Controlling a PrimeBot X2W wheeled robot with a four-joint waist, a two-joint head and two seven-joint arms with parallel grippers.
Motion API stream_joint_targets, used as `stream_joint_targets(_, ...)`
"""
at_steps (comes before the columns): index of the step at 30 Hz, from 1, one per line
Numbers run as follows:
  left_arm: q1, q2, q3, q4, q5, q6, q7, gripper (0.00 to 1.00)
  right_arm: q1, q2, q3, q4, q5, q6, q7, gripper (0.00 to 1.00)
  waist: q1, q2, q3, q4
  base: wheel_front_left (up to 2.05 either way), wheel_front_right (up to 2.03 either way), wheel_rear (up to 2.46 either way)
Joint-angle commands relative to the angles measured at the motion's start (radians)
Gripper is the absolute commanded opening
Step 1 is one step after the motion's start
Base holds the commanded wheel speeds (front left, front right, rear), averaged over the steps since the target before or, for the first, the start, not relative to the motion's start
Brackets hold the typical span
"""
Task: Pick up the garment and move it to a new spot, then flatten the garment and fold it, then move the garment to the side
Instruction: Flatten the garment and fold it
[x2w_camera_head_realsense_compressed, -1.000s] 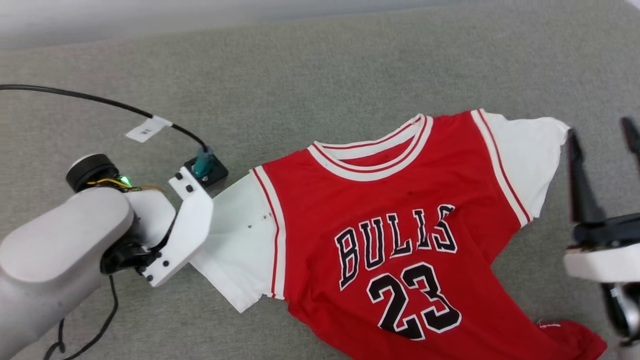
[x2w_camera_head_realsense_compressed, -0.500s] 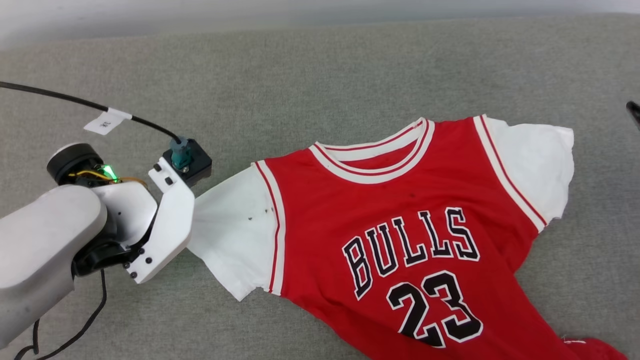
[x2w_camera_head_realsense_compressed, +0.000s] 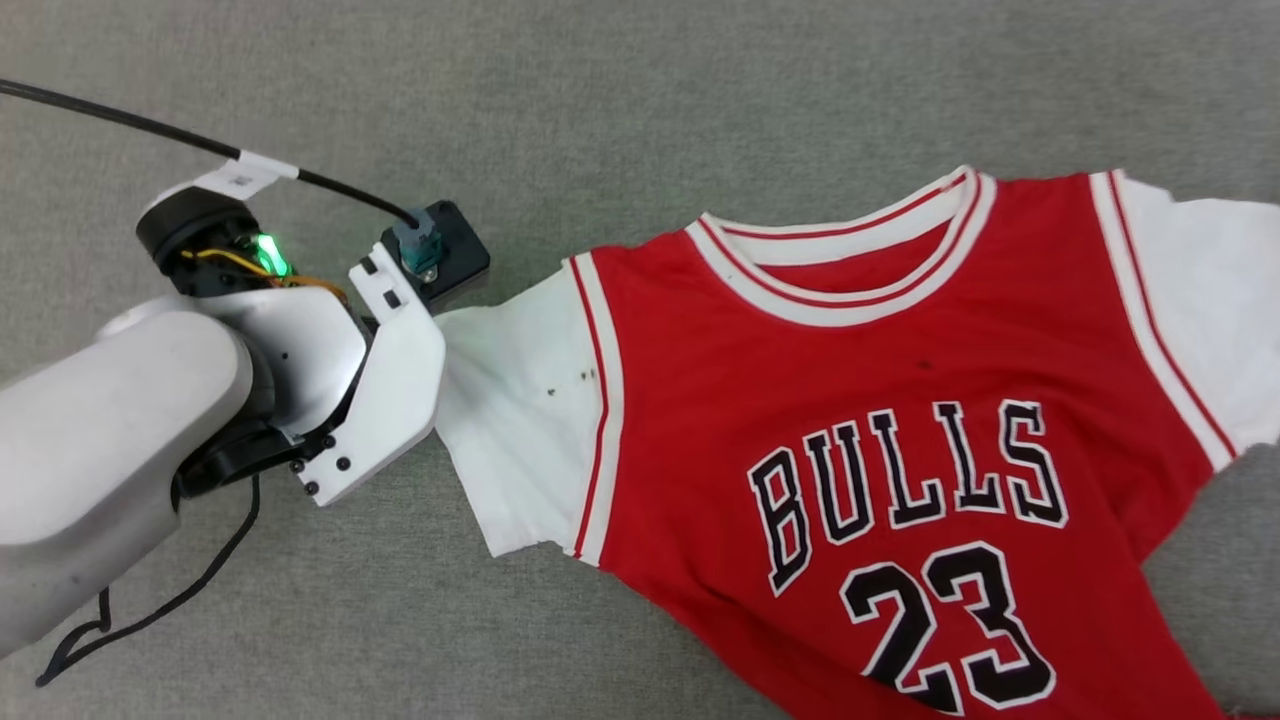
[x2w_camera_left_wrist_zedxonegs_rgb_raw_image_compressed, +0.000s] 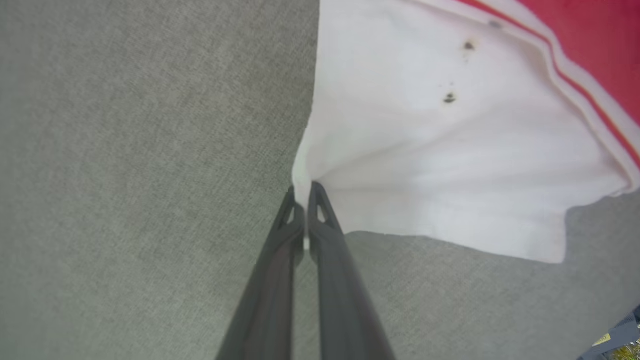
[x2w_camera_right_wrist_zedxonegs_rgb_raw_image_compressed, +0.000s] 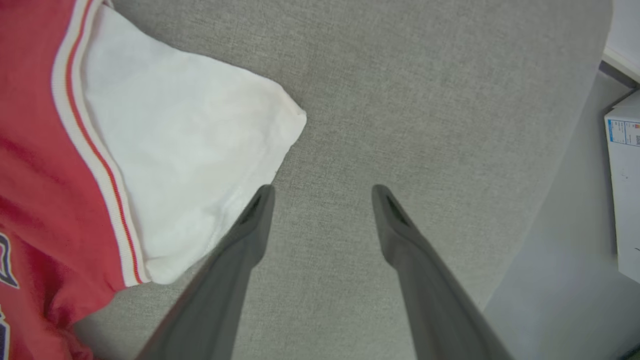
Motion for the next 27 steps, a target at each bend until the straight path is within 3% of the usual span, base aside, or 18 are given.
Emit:
stream_joint_targets(1,-0.016,-0.001,0.005,-0.005,0.006,0.004,-0.005,0.00,-0.010,0.009,-0.007,0.008,-0.001,-0.001,0.003,1.00,-0.0001,0.0000,0.039,0.029,0.00,0.00,0.00)
stream_joint_targets(8,-0.043,-0.007,0.006,-0.031,0.032,0.004,-0.021,0.00,0.036,0.058,-0.042,0.068,-0.032,-0.001,0.027,1.00,-0.0001,0.0000,0.102,0.059,0.00,0.00,0.00)
stream_joint_targets(13,-0.041,-0.012,-0.001,-0.028,0.039,0.004,-0.027,0.00,0.123,0.108,-0.010,0.084,-0.032,-0.001,0.038,1.00,-0.0001,0.0000,0.115,0.061,0.00,0.00,0.00)
stream_joint_targets(14,-0.041,-0.013,-0.001,-0.027,0.039,0.004,-0.029,0.00,0.137,0.112,-0.006,0.087,-0.034,0.000,0.036,0.49,-0.0001,0.0000,0.116,0.061,0.00,0.00,0.00)
stream_joint_targets(15,-0.042,-0.013,-0.002,-0.025,0.040,0.004,-0.031,0.00,0.146,0.115,-0.007,0.090,-0.034,0.000,0.033,0.34,-0.0001,0.0000,0.117,0.061,0.00,0.00,0.00)
stream_joint_targets(16,-0.041,-0.013,-0.003,-0.022,0.040,0.004,-0.031,0.00,0.152,0.117,-0.008,0.092,-0.035,-0.001,0.030,0.00,-0.0001,0.0000,0.117,0.060,0.00,0.00,0.00)
stream_joint_targets(21,-0.019,-0.007,-0.005,0.002,0.036,0.005,-0.042,0.00,0.119,0.118,-0.032,0.079,-0.045,-0.001,-0.027,0.00,-0.0001,0.0000,0.080,0.048,0.00,0.00,0.00)
stream_joint_targets(27,0.011,-0.018,0.001,0.036,0.026,0.005,-0.106,0.00,0.066,0.129,-0.044,0.034,-0.039,-0.001,-0.140,0.00,-0.0001,0.0000,-0.043,0.019,0.00,0.00,0.00)
